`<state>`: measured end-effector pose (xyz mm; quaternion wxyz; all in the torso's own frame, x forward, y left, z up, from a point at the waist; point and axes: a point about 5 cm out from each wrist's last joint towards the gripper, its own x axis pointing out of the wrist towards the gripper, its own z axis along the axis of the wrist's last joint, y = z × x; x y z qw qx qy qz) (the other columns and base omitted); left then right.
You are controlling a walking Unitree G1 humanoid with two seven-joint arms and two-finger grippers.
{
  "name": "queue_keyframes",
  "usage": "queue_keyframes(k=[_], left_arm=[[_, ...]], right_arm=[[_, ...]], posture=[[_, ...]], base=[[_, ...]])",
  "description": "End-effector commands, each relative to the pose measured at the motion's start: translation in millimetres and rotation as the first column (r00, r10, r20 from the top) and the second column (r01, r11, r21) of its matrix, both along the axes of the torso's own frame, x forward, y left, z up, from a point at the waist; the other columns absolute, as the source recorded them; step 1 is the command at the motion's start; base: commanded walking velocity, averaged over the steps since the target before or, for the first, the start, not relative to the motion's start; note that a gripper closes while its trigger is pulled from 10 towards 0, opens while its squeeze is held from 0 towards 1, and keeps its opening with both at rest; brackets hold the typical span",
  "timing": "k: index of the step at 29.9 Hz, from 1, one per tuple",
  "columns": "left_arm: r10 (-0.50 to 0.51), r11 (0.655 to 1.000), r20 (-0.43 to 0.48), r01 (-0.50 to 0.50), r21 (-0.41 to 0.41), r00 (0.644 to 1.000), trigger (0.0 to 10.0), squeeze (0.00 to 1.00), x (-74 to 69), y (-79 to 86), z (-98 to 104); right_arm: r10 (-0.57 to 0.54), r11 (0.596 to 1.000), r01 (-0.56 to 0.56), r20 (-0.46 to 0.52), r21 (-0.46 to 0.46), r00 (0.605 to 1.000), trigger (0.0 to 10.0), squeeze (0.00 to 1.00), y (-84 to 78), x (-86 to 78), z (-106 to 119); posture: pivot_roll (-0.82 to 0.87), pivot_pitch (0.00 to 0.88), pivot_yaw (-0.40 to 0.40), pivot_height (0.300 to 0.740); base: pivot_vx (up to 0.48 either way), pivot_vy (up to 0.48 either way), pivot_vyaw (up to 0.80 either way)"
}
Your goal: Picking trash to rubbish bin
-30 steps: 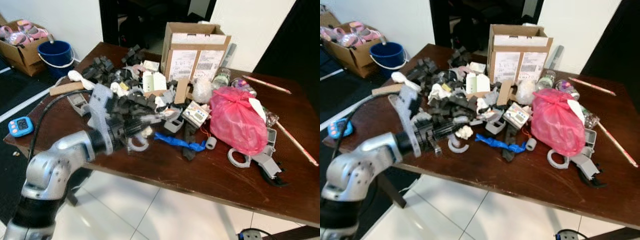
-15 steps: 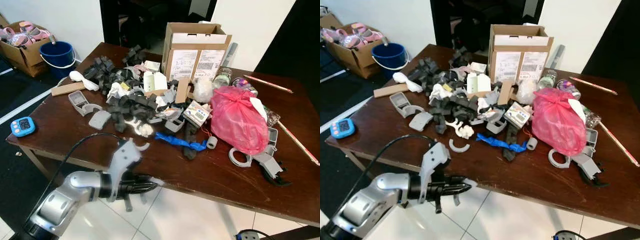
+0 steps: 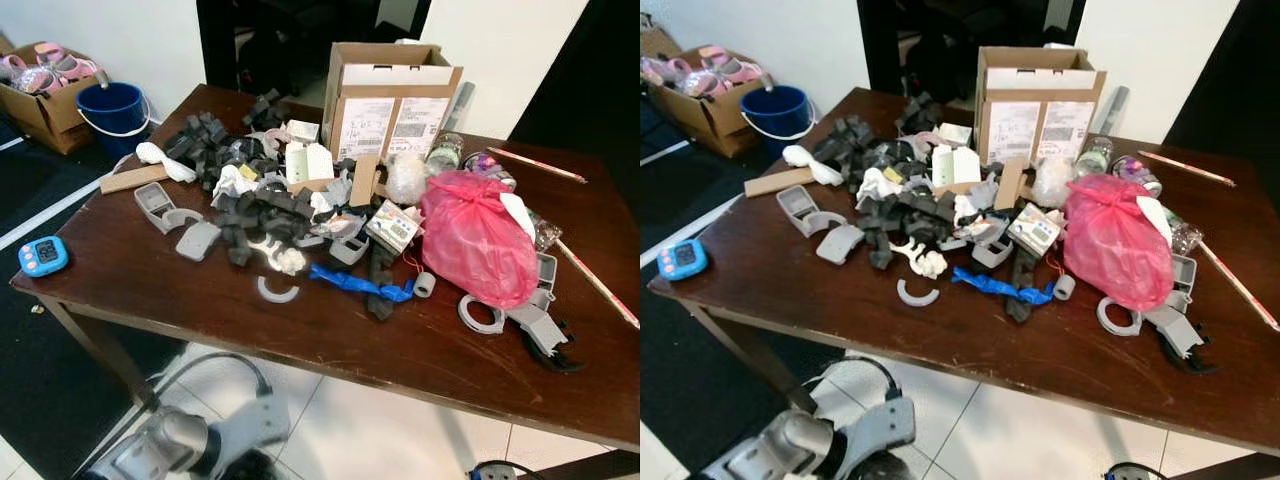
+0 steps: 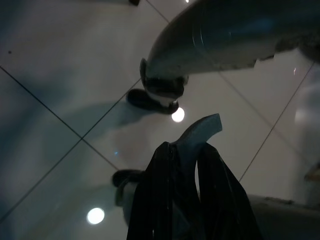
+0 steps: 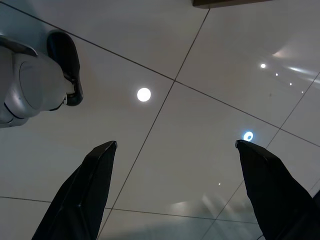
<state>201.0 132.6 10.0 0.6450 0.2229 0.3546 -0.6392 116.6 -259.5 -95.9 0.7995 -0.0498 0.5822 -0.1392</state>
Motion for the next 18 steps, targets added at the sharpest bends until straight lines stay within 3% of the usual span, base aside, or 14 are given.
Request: queue_keyframes(k=[1, 2, 5, 8, 11, 15, 18], left_arm=[[-0.036, 0.998, -0.012, 0.037, 0.043, 0.999, 10.0, 0.00, -5.2, 0.1, -8], [-0.039, 0.997, -0.010, 0.039, 0.060, 0.999, 10.0, 0.00, -5.0, 0.9, -11], [-0.034, 0.975, -0.007, 0.035, 0.218, 0.999, 10.0, 0.00, -6.0, 15.4, -33], [-0.029, 0.967, -0.009, 0.030, 0.252, 1.000, 10.0, 0.00, -6.9, 19.2, -39], [0.103, 0.911, 0.064, -0.120, 0.395, 0.993, 10.0, 0.00, -6.6, 37.2, -63], [0.188, 0.870, 0.075, -0.202, 0.451, 0.979, 10.0, 0.00, -13.8, 46.0, -75], [0.332, 0.770, 0.148, -0.359, 0.528, 0.931, 10.0, 0.00, -19.9, 62.1, -85]], right_arm=[[0.000, 1.000, -0.001, -0.029, -0.009, 1.000, 10.0, 0.00, -1.6, -8.4, -2], [0.000, 1.000, -0.001, -0.029, -0.009, 1.000, 10.0, 0.00, -1.6, -8.4, -2], [-0.001, 1.000, 0.001, -0.029, -0.007, 1.000, 10.0, 0.00, -1.3, -8.7, -2], [-0.002, 1.000, 0.002, -0.029, -0.007, 1.000, 10.0, 0.00, -1.2, -8.7, -2], [-0.016, 1.000, 0.016, -0.028, -0.003, 0.999, 10.0, 0.00, -0.7, -10.0, -3], [-0.026, 1.000, 0.026, -0.029, 0.001, 0.999, 10.0, 0.00, -0.6, -11.0, -3], [-0.021, 1.000, 0.021, -0.037, 0.003, 0.999, 10.0, 0.00, -0.6, -11.8, -3]], posture=[[0.10, 0.100, -0.052, 0.740], [0.10, 0.100, -0.052, 0.740], [0.10, 0.100, -0.049, 0.740], [0.10, 0.100, -0.049, 0.740], [0.09, 0.097, -0.046, 0.740], [0.09, 0.096, -0.045, 0.740], [0.08, 0.093, -0.044, 0.740]], base=[[0.000, 0.000, 0.00], [0.000, 0.000, 0.00], [0.000, 0.000, 0.00], [0.000, 0.000, 0.00], [0.000, 0.000, 0.00], [0.000, 0.000, 0.00], [0.000, 0.000, -0.75]])
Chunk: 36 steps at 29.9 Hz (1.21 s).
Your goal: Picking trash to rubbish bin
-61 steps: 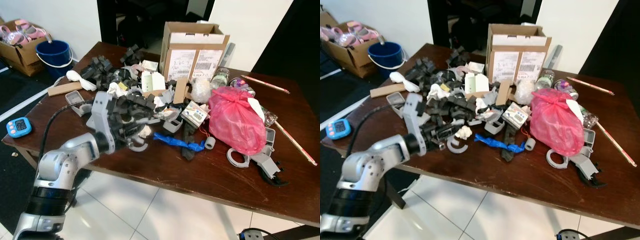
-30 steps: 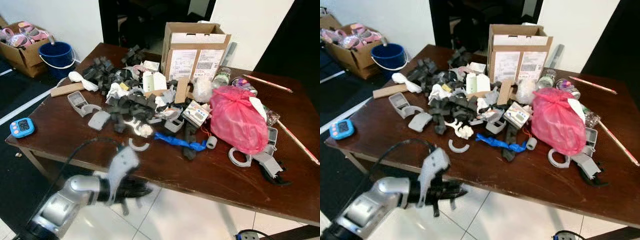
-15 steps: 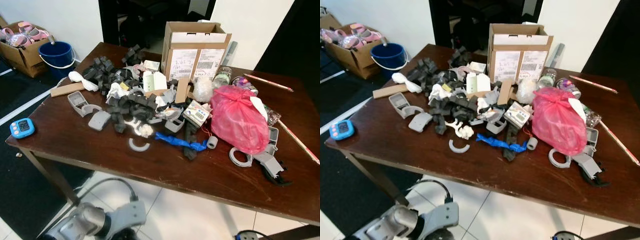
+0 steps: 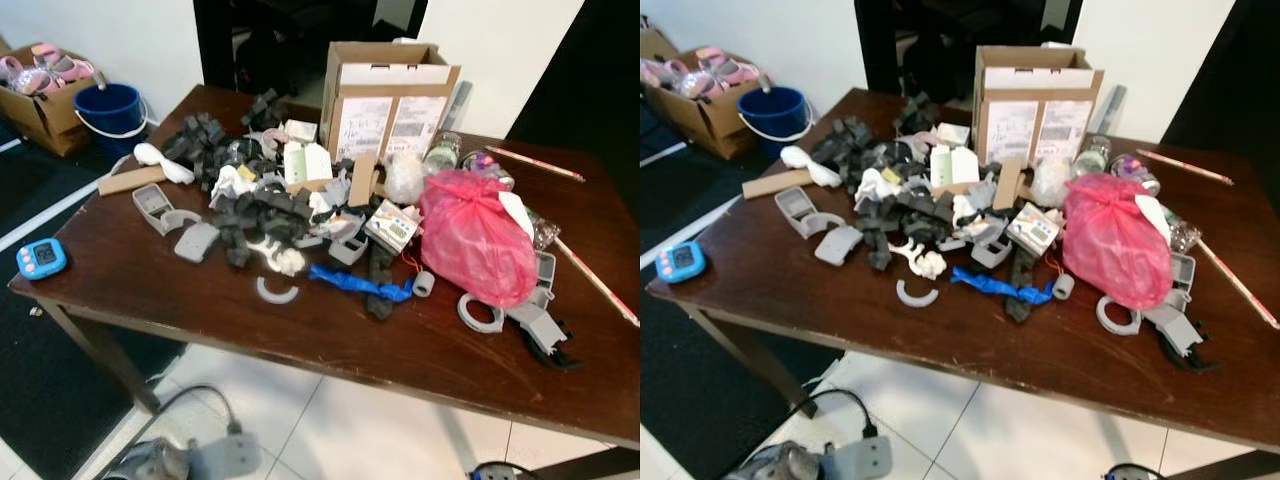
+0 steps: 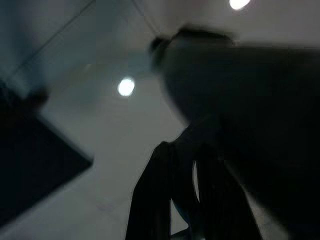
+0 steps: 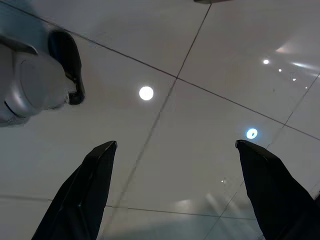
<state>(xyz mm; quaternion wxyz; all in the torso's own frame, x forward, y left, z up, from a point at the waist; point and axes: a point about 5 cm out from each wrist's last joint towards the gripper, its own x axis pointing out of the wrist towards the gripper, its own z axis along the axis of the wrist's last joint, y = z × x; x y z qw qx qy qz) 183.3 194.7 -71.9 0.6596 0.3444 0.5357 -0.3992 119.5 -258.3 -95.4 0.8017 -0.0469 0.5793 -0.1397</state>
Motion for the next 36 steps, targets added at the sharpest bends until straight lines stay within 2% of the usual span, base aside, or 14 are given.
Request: queue_keyframes(k=[1, 2, 3, 5, 9, 10, 11, 12, 14, 15, 16, 22, 30, 36], left_arm=[[0.089, 0.995, 0.037, -0.091, 0.045, 0.995, 10.0, 0.00, -3.3, 4.4, -5], [0.131, 0.989, 0.052, -0.135, 0.064, 0.990, 10.0, 0.00, -5.0, 8.4, -6], [0.131, 0.989, 0.052, -0.135, 0.064, 0.990, 10.0, 0.00, -5.0, 8.4, -6], [0.226, 0.968, 0.071, -0.232, 0.097, 0.972, 10.0, 0.00, -15.7, 17.1, -12], [0.290, 0.948, 0.078, -0.298, 0.116, 0.954, 10.0, 0.00, -25.7, 21.5, -17], [0.341, 0.928, 0.085, -0.349, 0.127, 0.936, 10.0, 0.00, -34.2, 24.5, -21], [0.417, 0.894, 0.097, -0.427, 0.136, 0.904, 10.0, 0.00, -44.1, 28.4, -24], [0.417, 0.894, 0.097, -0.427, 0.136, 0.904, 10.0, 0.00, -44.1, 28.4, -24], [0.530, 0.824, 0.117, -0.543, 0.164, 0.840, 10.0, 0.00, -62.5, 36.7, -29], [0.560, 0.800, 0.123, -0.573, 0.178, 0.820, 10.0, 0.00, -69.5, 39.8, -31], [0.560, 0.800, 0.123, -0.573, 0.178, 0.820, 10.0, 0.00, -69.5, 39.8, -31], [0.625, 0.752, 0.074, -0.625, 0.210, 0.777, 10.0, 0.00, -98.3, 41.7, -37], [0.639, 0.742, 0.078, -0.640, 0.201, 0.766, 10.0, 0.00, -102.8, 38.9, -39], [0.692, 0.704, 0.091, -0.697, 0.138, 0.716, 10.0, 0.00, -98.8, 31.4, -40]], right_arm=[[-0.017, 1.000, 0.018, -0.045, 0.001, 0.999, 10.0, 0.00, -1.6, -14.8, -4], [-0.017, 1.000, 0.018, -0.044, 0.002, 0.999, 10.0, 0.00, -1.6, -14.7, -4], [-0.017, 1.000, 0.018, -0.044, 0.002, 0.999, 10.0, 0.00, -1.6, -14.7, -4], [-0.010, 1.000, 0.010, -0.045, 0.002, 0.999, 10.0, 0.00, -1.3, -14.3, -4], [-0.006, 1.000, 0.007, -0.046, 0.003, 0.999, 10.0, 0.00, -1.0, -13.9, -4], [-0.005, 1.000, 0.005, -0.046, 0.003, 0.999, 10.0, 0.00, -0.5, -13.7, -4], [-0.004, 1.000, 0.004, -0.047, 0.005, 0.999, 10.0, 0.00, 0.1, -13.6, -4], [-0.004, 1.000, 0.004, -0.047, 0.005, 0.999, 10.0, 0.00, 0.1, -13.6, -4], [-0.003, 1.000, 0.003, -0.048, 0.008, 0.999, 10.0, 0.00, 1.5, -13.5, -4], [-0.003, 1.000, 0.004, -0.049, 0.009, 0.999, 10.0, 0.00, 2.0, -13.5, -4], [-0.003, 1.000, 0.004, -0.049, 0.009, 0.999, 10.0, 0.00, 2.0, -13.5, -4], [-0.003, 1.000, 0.004, -0.060, 0.015, 0.998, 10.0, 0.00, 4.8, -15.6, -6], [0.002, 1.000, -0.001, -0.066, 0.016, 0.998, 10.0, 0.00, 5.2, -16.4, -6], [0.012, 1.000, -0.011, -0.068, 0.013, 0.998, 10.0, 0.00, 4.2, -16.2, -6]], posture=[[0.08, 0.089, -0.045, 0.740], [0.08, 0.089, -0.045, 0.740], [0.08, 0.089, -0.045, 0.740], [0.08, 0.089, -0.043, 0.740], [0.09, 0.089, -0.040, 0.740], [0.09, 0.089, -0.038, 0.740], [0.08, 0.088, -0.037, 0.740], [0.08, 0.088, -0.037, 0.740], [0.08, 0.088, -0.029, 0.740], [0.08, 0.088, -0.029, 0.740], [0.08, 0.088, -0.029, 0.740], [0.08, 0.083, -0.022, 0.740], [0.08, 0.081, -0.024, 0.740], [0.08, 0.080, -0.030, 0.740]], base=[[0.000, 0.000, -0.79], [0.000, 0.000, -0.79], [0.000, 0.000, -0.79], [0.000, 0.000, -0.79], [0.000, 0.000, -0.79], [0.000, 0.000, -0.79], [0.000, 0.000, -0.79], [0.000, 0.000, -0.79], [0.000, 0.000, -0.79], [0.000, 0.000, -0.79], [0.000, 0.000, -0.79], [0.000, 0.000, -0.79], [0.000, 0.000, -0.79], [0.000, 0.000, -0.79]])
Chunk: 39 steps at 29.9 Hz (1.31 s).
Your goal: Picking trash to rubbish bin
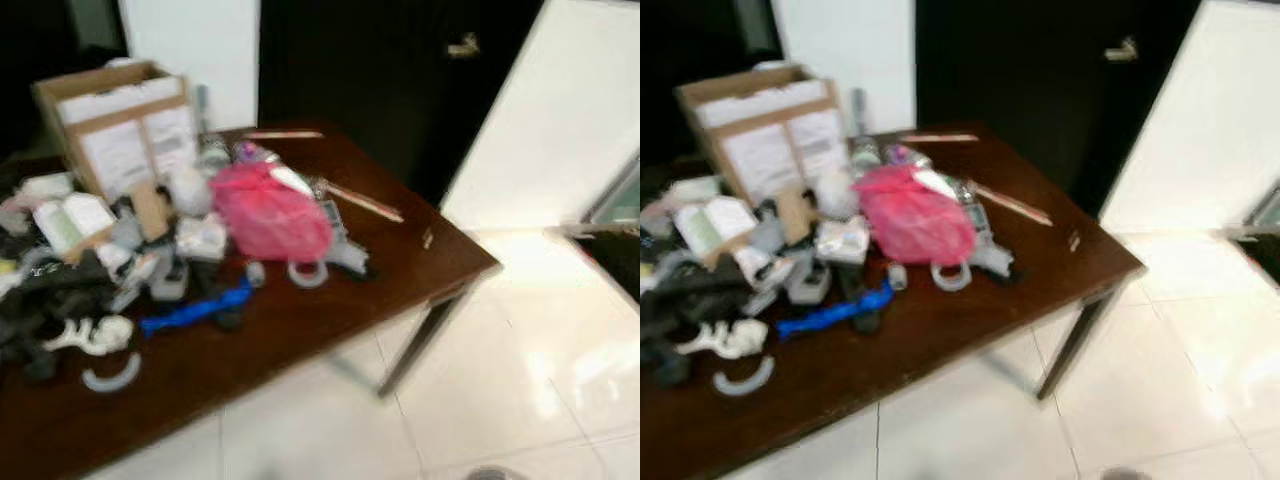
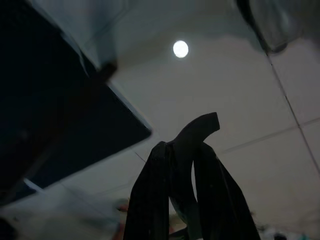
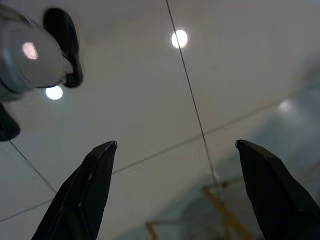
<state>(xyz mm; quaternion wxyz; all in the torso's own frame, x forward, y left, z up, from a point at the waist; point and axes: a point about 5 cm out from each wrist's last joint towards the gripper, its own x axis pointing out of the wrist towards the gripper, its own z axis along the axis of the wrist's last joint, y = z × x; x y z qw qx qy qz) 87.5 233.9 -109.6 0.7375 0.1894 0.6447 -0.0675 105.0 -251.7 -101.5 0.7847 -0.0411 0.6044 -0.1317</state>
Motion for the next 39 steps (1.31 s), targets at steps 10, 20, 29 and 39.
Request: queue_keyframes(k=[10, 20, 29, 39], left_arm=[[0.130, 0.982, 0.007, -0.128, -0.141, 0.991, 10.0, 0.00, -2.8, -15.6, -3], [0.162, 0.973, 0.001, -0.160, -0.166, 0.987, 10.0, 0.00, -2.4, -23.0, -5], [0.151, 0.973, -0.007, -0.150, -0.175, 0.989, 10.0, 0.00, -6.8, -27.6, -6], [0.137, 0.974, -0.004, -0.136, -0.181, 0.991, 10.0, 0.00, -3.4, -32.7, -7]], right_arm=[[0.023, 1.000, -0.023, -0.012, -0.013, 1.000, 10.0, 0.00, -3.8, -1.1, 1], [0.007, 1.000, -0.007, 0.003, -0.003, 1.000, 10.0, 0.00, -3.9, -0.7, 1], [0.016, 1.000, -0.016, 0.003, -0.007, 1.000, 10.0, 0.00, -4.4, -0.2, 1], [0.024, 1.000, -0.024, 0.006, -0.007, 1.000, 10.0, 0.00, -4.1, 1.4, 2]], posture=[[0.08, 0.082, -0.036, 0.740], [0.08, 0.088, -0.038, 0.740], [0.07, 0.082, -0.039, 0.740], [0.07, 0.078, -0.043, 0.740]], base=[[0.000, 0.000, -0.78], [0.078, -0.190, -0.16], [0.258, -0.402, 0.00], [0.258, -0.402, 0.00]])
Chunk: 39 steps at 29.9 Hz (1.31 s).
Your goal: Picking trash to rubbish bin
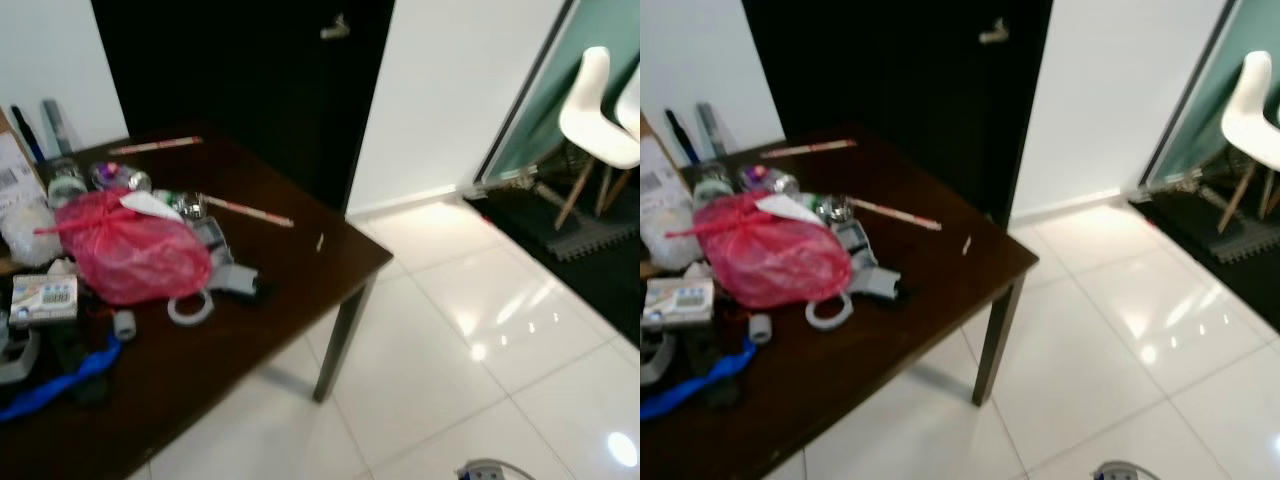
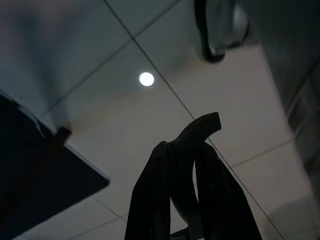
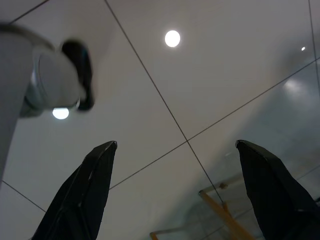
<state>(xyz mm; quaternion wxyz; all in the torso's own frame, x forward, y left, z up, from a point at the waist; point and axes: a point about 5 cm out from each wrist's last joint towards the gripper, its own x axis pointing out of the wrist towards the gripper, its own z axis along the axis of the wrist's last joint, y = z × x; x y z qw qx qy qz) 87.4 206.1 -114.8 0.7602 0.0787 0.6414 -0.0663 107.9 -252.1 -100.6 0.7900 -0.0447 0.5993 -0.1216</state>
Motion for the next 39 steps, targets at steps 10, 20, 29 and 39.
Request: queue_keyframes(k=[10, 20, 29, 39], left_arm=[[-0.020, 1.000, -0.015, 0.020, -0.019, 1.000, 10.0, 0.00, -3.7, -5.6, -2], [-0.024, 0.999, -0.022, 0.023, -0.036, 0.999, 10.0, 0.00, -5.8, -11.1, -3], [-0.056, 0.998, 0.005, 0.056, -0.039, 0.998, 10.0, 0.00, -5.0, -9.4, -2], [-0.114, 0.993, 0.083, 0.112, 0.030, 0.990, 10.0, 0.00, 4.3, -9.5, 0]], right_arm=[[-0.001, 1.000, 0.001, -0.013, -0.013, 1.000, 10.0, 0.00, -4.0, -2.6, 0], [0.007, 1.000, -0.008, -0.034, -0.015, 0.999, 10.0, 0.00, -4.4, -5.9, 0], [0.004, 1.000, -0.005, -0.043, -0.012, 0.999, 10.0, 0.00, -3.1, -10.2, -2], [0.008, 1.000, -0.008, -0.048, -0.012, 0.999, 10.0, 0.00, -3.3, -11.6, -2]], posture=[[0.07, 0.086, -0.040, 0.740], [0.07, 0.095, -0.038, 0.740], [0.07, 0.096, -0.034, 0.740], [0.07, 0.096, -0.031, 0.740]], base=[[0.256, -0.402, 0.00], [0.256, -0.403, -0.65], [0.000, -0.077, -0.75], [0.000, 0.000, -0.75]])
